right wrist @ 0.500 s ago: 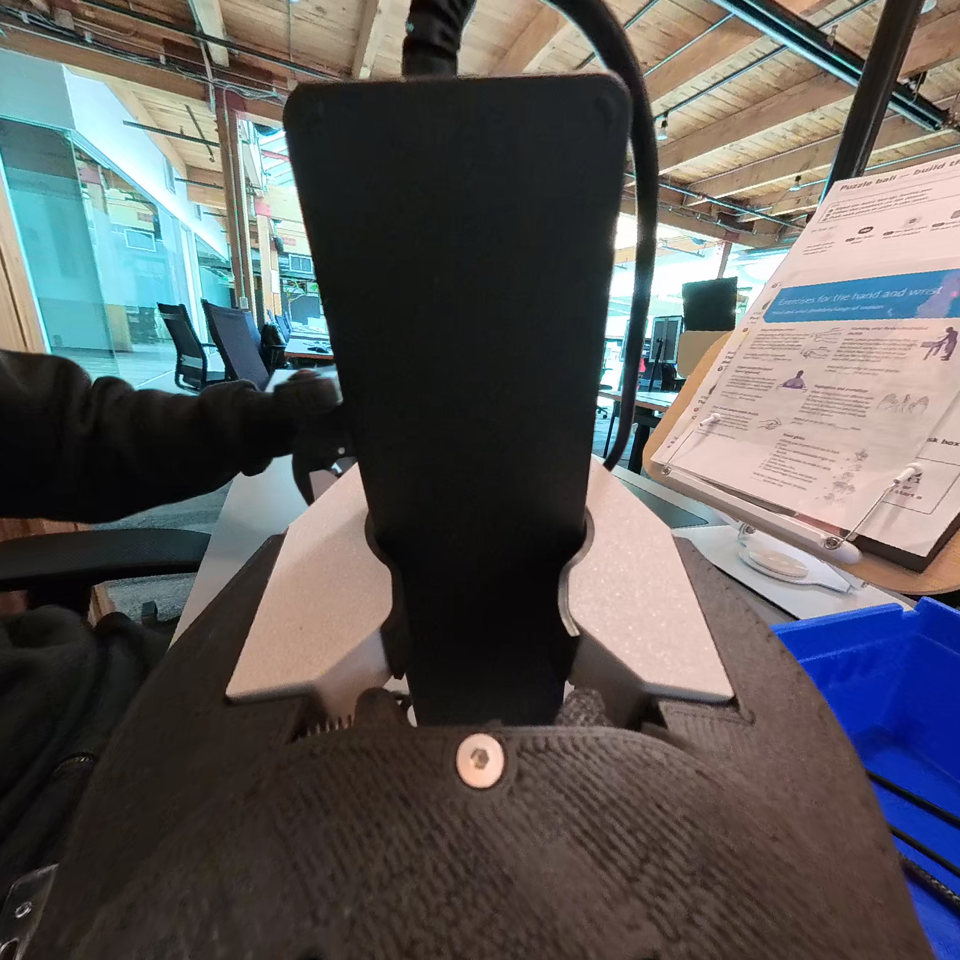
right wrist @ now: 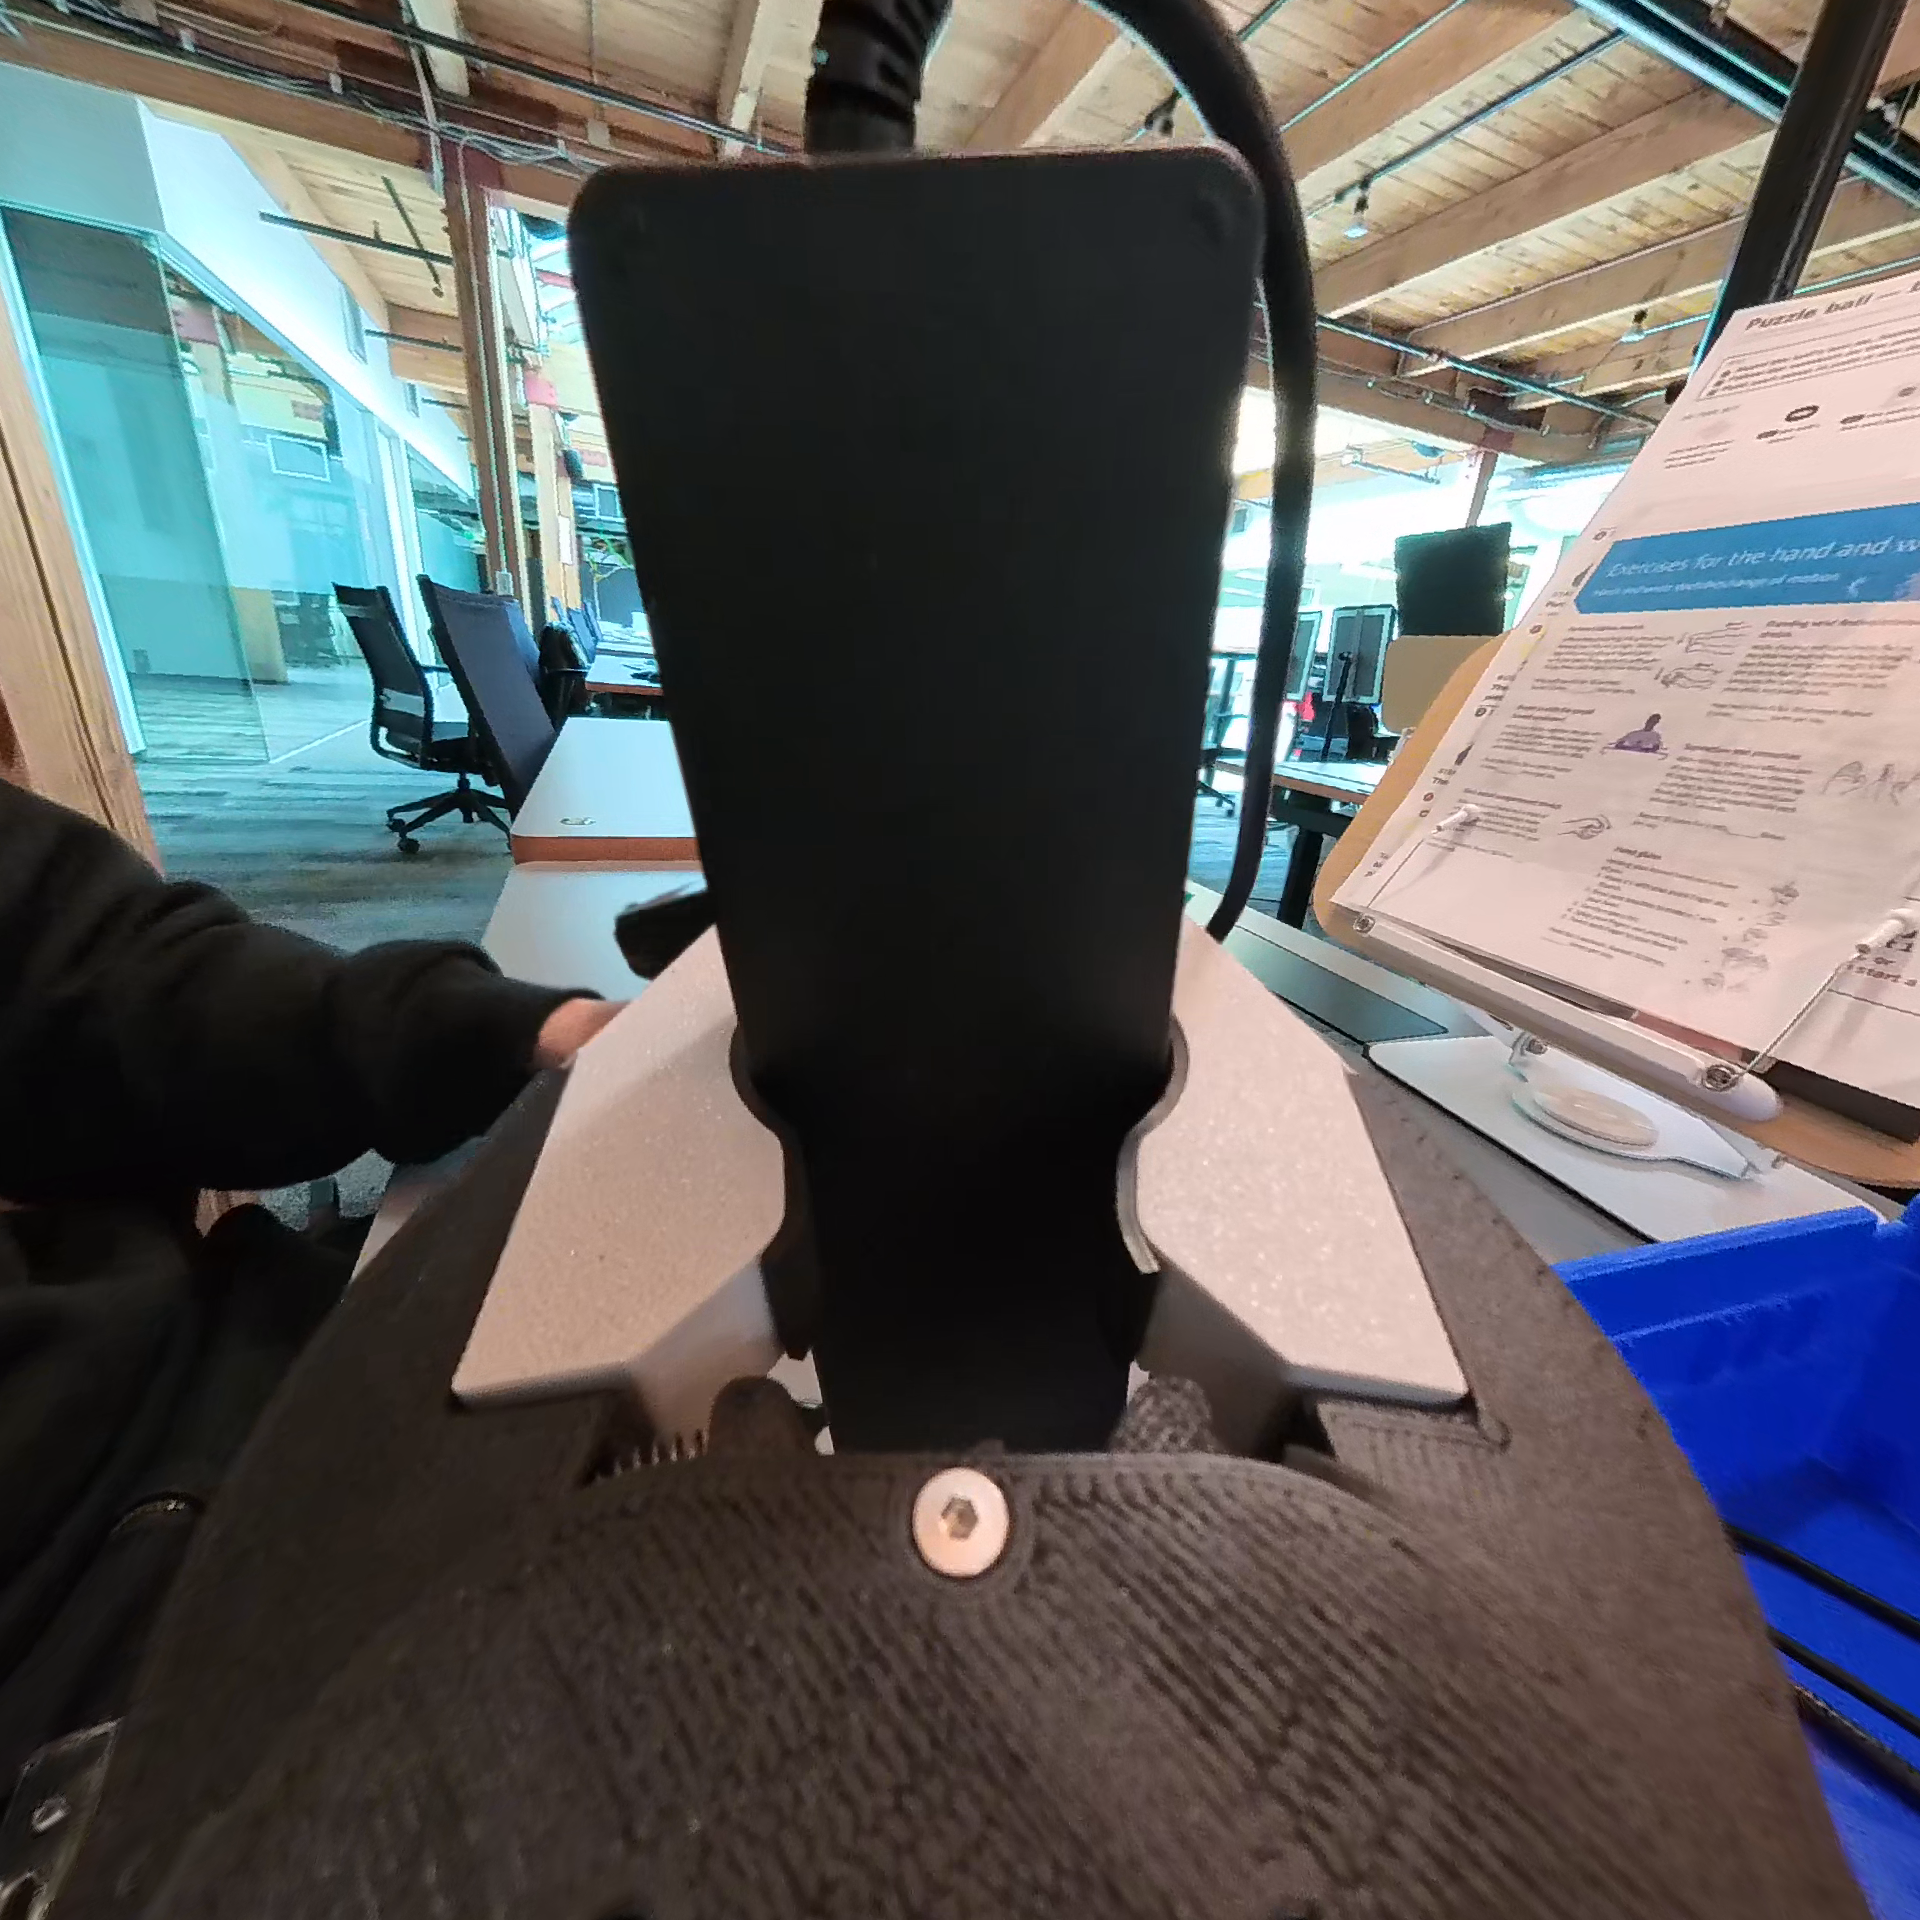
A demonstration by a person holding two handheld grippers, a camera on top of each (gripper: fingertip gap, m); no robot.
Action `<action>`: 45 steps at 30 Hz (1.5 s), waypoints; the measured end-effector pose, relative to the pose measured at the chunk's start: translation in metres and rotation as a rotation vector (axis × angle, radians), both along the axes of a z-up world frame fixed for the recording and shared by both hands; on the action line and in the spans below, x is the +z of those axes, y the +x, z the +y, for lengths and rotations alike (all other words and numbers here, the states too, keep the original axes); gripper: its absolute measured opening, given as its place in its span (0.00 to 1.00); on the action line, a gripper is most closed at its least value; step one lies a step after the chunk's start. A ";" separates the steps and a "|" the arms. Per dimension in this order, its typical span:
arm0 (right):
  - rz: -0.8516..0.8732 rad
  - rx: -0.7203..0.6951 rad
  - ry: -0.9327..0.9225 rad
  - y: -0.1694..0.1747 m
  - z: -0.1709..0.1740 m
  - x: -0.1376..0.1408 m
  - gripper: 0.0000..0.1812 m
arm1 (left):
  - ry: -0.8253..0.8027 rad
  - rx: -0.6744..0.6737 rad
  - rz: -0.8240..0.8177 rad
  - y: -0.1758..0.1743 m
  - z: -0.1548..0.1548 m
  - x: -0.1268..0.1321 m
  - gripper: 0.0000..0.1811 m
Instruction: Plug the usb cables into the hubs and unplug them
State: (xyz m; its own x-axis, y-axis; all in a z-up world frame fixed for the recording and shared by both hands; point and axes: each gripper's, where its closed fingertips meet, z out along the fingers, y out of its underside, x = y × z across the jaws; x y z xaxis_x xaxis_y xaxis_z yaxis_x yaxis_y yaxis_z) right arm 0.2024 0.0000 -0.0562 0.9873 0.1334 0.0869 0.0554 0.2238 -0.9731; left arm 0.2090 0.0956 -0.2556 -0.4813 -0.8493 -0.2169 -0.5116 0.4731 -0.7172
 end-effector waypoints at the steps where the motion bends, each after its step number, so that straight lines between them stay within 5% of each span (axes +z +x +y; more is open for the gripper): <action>1: 0.006 0.006 0.002 0.000 0.000 0.000 0.35 | 0.003 0.013 -0.010 0.004 0.003 0.000 0.18; 4: 0.018 0.012 -0.003 0.000 0.003 -0.003 0.35 | -0.031 0.031 0.004 0.008 0.005 -0.002 0.07; 15: 0.008 0.072 -0.075 -0.012 0.016 -0.019 0.35 | -0.157 -0.011 0.088 -0.002 0.005 0.000 0.07; 29: 0.023 0.255 -0.147 -0.045 0.045 -0.053 0.35 | -0.439 -0.422 0.034 -0.116 -0.001 0.130 0.07; 45: 0.010 0.421 -0.284 -0.124 0.108 -0.087 0.35 | -0.248 -0.426 0.039 -0.150 -0.003 0.148 0.07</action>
State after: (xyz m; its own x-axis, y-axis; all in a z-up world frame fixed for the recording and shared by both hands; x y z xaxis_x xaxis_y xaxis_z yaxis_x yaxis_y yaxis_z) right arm 0.0789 0.1084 -0.1430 0.8436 0.5366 -0.0196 0.0079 -0.0489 -0.9988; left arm 0.0594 0.0922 -0.1079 -0.8009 -0.5987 -0.0082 -0.3382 0.4636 -0.8189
